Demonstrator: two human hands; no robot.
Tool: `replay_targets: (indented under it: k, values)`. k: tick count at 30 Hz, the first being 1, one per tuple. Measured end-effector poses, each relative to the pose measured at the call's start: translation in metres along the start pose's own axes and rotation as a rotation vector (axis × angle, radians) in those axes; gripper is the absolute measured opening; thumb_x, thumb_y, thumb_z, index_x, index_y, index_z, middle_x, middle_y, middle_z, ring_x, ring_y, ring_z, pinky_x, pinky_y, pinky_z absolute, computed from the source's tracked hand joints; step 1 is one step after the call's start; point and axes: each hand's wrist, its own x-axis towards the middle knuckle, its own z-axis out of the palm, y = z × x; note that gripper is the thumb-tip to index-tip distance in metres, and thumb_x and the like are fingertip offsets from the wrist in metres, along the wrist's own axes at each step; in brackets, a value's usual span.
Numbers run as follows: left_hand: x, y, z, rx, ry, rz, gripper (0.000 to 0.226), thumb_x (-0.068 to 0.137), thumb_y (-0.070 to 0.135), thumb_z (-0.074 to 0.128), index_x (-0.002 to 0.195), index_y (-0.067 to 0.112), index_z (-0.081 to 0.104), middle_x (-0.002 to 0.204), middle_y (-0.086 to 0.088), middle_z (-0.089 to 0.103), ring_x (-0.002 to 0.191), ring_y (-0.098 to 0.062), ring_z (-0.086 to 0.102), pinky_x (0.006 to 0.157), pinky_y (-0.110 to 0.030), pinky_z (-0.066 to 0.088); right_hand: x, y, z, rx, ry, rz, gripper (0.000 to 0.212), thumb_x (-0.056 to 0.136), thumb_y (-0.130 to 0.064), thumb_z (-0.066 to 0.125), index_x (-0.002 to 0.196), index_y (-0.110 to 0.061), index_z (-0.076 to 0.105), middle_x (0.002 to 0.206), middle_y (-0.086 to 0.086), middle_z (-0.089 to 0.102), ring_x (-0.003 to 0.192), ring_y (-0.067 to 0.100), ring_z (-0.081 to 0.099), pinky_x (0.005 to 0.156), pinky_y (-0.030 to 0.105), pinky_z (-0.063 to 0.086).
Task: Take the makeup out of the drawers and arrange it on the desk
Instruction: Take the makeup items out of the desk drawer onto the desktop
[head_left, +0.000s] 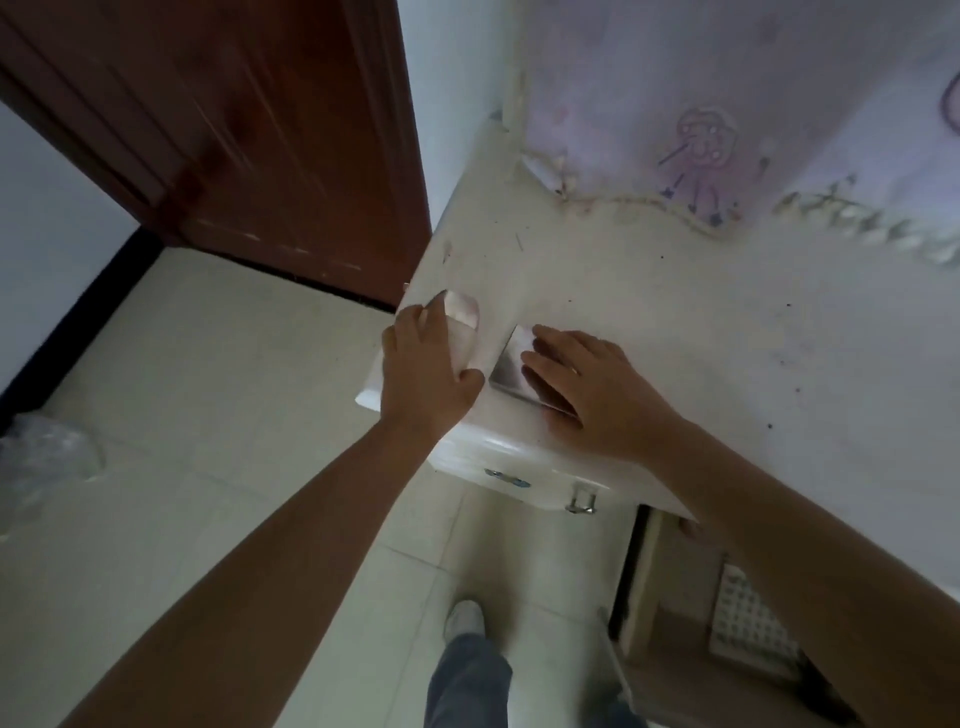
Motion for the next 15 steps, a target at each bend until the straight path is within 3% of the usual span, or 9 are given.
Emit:
replay_targets:
  k: [5,10,13,15]
  values:
    - [0.001,-0.004,0.005,-0.003,-0.046,0.039,0.074,0.086,0.027,0.055,0.146,0.011,0.014,0.147,-0.014,0.022,0.133,-0.029,0.025,0.110,-0.033,0.024,-0.001,0.000,0.011,0.022,-0.008,0.021,0.049,0.070,-0.024,0.039,0.110,-0.007,0.061,0.119,0.019,0.062,0.106,0.040,0.061,0.083,0.051,0.049]
    - [-0.011,-0.008,0.005,0.093,-0.061,0.066,0.071,0.089,0.026,0.050,0.146,0.007,0.013,0.151,-0.020,0.016,0.140,-0.033,0.016,0.116,-0.038,0.015,-0.010,-0.002,0.015,-0.084,-0.068,0.066,0.044,0.080,-0.030,0.034,0.122,-0.018,0.042,0.128,0.010,0.059,0.117,0.036,0.055,0.089,0.059,0.042]
    - [-0.020,-0.010,0.011,0.172,0.129,0.187,0.060,0.086,0.028,0.052,0.137,0.002,0.035,0.140,-0.032,0.035,0.134,-0.046,0.027,0.110,-0.050,0.025,-0.021,-0.006,0.020,-0.085,-0.029,0.142,0.043,0.087,-0.038,0.031,0.125,-0.019,0.040,0.130,0.009,0.056,0.124,0.035,0.047,0.093,0.060,0.039]
    - [-0.036,-0.001,0.025,0.140,0.300,0.353,0.049,0.080,0.027,0.047,0.123,0.002,0.043,0.127,-0.034,0.049,0.127,-0.044,0.031,0.104,-0.049,0.029,-0.040,-0.008,0.021,-0.036,0.063,0.256,0.043,0.095,-0.041,0.020,0.126,-0.016,0.039,0.132,0.013,0.054,0.128,0.034,0.041,0.102,0.051,0.035]
